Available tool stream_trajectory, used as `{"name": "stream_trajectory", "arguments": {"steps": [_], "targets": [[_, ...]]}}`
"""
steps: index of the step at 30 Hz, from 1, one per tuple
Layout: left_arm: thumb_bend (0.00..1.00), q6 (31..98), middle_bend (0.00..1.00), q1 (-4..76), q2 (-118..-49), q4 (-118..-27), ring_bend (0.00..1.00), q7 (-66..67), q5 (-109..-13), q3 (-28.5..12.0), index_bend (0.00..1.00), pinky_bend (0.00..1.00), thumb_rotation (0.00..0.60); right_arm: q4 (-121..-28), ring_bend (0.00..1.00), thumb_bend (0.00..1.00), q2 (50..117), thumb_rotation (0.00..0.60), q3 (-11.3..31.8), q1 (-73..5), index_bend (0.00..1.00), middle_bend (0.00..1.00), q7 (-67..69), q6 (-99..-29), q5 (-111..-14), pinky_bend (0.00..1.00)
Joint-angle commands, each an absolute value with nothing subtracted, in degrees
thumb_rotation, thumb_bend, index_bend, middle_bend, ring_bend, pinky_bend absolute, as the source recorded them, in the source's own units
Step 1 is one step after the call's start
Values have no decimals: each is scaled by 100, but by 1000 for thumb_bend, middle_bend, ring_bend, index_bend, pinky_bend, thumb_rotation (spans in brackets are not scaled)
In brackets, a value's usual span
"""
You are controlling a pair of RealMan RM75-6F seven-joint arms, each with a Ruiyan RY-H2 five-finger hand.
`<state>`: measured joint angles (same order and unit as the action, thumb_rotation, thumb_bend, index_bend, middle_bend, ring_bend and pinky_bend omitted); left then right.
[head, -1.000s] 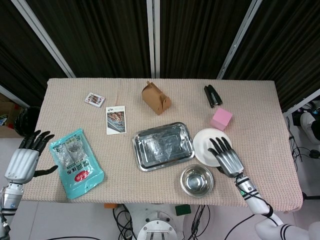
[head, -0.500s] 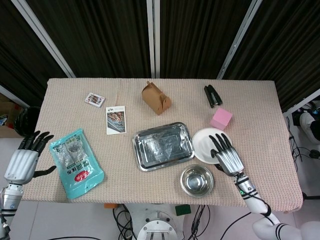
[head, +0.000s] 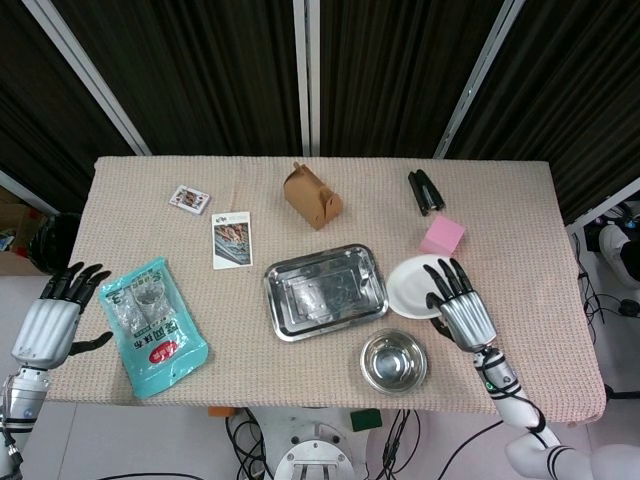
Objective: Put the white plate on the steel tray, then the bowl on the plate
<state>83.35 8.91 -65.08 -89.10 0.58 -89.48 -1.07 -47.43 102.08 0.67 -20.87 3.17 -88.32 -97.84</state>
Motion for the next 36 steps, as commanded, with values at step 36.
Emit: {"name": "stream_trajectory", "arguments": {"steps": [36], "targets": [[17,8309,130,819,-6418,-8827,68,-67,-8780,-115,169,136,599,-4663,0,491,11347,600,570,-3998,864,116,324,-8024,-10033,0]]}}
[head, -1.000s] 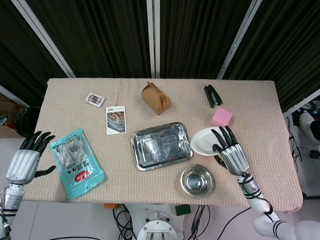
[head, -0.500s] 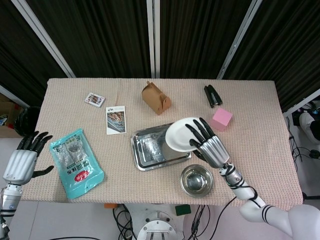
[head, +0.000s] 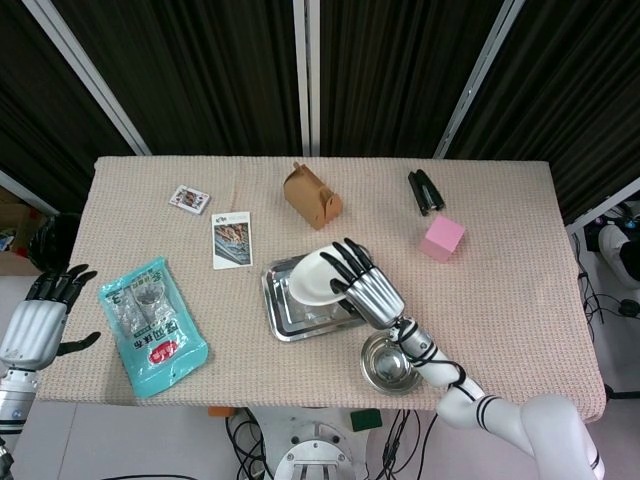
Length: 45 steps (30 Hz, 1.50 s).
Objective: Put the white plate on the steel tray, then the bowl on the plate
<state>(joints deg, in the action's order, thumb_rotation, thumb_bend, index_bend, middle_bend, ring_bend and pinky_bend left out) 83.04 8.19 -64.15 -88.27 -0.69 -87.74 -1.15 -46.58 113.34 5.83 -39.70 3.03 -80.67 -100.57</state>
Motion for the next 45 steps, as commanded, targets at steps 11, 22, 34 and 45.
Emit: {"name": "stream_trajectory", "arguments": {"steps": [11,22,34,45], "targets": [[17,8294,130,838,-6441,-8813,68,-65,-8780,-136,169,137,600,-5103,0,485,11247,600,496,-4058,867,107,186,-7652,-9815,0],[18,8317,130,825,-6411,-8844,68,-36,-8803,-126,169,136,600,-5404,0,458,11148,600,419,-4000,713,97,54,-7386,-9609,0],[18,8315,130,807,-6383,-8857,67,-29,-8803,-110,169,137,600,-6898,0,201,10344,600,494,-3986,215,59,-429,-6463,-8972,0],[17,8318,130,812,-6376,-8870,67,-25,-8807,-122,169,136,599,-8183,0,176,9637,600,558,-4012,155,35,-991,-5877,-8471,0]]}}
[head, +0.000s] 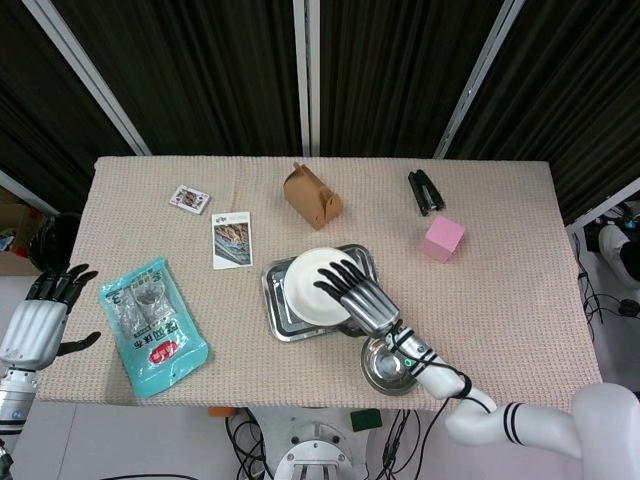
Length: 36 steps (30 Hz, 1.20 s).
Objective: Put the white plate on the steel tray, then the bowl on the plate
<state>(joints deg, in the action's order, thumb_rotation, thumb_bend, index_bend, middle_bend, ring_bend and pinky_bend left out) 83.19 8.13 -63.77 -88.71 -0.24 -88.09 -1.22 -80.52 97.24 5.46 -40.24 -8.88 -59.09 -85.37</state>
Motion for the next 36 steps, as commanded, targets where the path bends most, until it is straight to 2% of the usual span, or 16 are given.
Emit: {"name": "stream_trajectory", "arguments": {"steps": [1,9,15,19,27,31,36], "targets": [[18,8316,130,812,-6376,-8868,67,-27,-8805,-122,169,137,599,-8265,0,176,9596,600,566,-4000,153,34,-1008,-5890,-8455,0],[18,8346,130,796,-6384,-8854,67,-55,-8809,-124,169,137,599,-8857,0,176,9197,600,499,-3863,150,34,-901,-6131,-8618,0],[17,8359,130,772,-6377,-8830,68,-84,-8792,-119,169,136,599,-9410,0,176,8443,600,41,-3635,158,32,-886,-6330,-9103,0],[18,8366,130,761,-6383,-8818,68,-94,-8791,-115,169,136,600,-9448,0,176,8029,600,-292,-3468,209,29,-810,-6605,-9588,0],[18,8368,130,765,-6432,-8836,68,-42,-8837,-99,169,137,599,-9278,0,176,7253,600,-840,-3310,247,30,-705,-6973,-10526,0],[18,8376,130,768,-6435,-8898,67,28,-8865,-92,169,136,599,-9476,0,177,6841,600,-1147,-3358,256,34,-459,-6628,-10591,0],[18,8344,130,780,-6454,-8958,68,35,-8885,-74,169,136,599,-9742,0,179,6483,600,-1290,-3393,257,35,-593,-6254,-10513,0]]}}
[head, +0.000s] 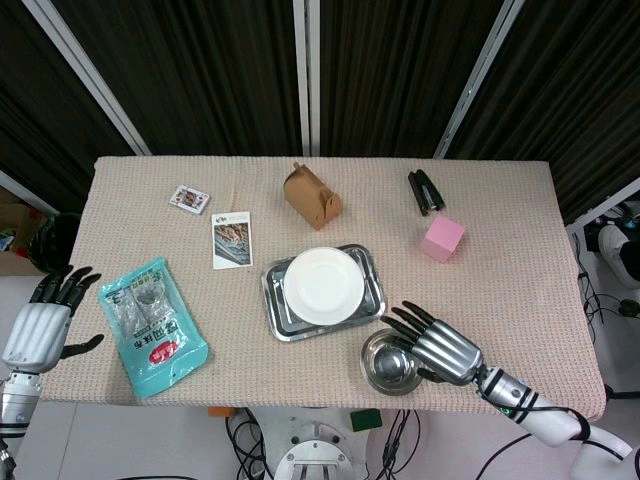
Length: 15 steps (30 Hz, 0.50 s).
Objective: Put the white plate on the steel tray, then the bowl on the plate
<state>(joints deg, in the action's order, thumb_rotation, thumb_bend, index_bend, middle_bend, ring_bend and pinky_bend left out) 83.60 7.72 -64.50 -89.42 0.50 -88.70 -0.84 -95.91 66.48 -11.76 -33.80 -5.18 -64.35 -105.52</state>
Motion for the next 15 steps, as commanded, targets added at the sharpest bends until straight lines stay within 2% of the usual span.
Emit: {"name": "stream_trajectory", "arguments": {"steps": [1,8,15], "targets": [[17,8331,130,785,-6453,-8972,68,15,-8900,-63,169,136,600,-9763,0,179,6459,600,-1302,-3377,257,33,-636,-6229,-10506,0],[18,8436,130,791,-6485,-8954,68,-48,-9002,-84,170,136,600,-9678,0,179,6606,600,-1308,-3240,261,26,-794,-6208,-10583,0],[18,8545,130,724,-6456,-8948,68,-51,-8990,-86,173,131,599,-9374,0,188,7010,600,-1263,-3161,355,35,-978,-6195,-10743,0]]}}
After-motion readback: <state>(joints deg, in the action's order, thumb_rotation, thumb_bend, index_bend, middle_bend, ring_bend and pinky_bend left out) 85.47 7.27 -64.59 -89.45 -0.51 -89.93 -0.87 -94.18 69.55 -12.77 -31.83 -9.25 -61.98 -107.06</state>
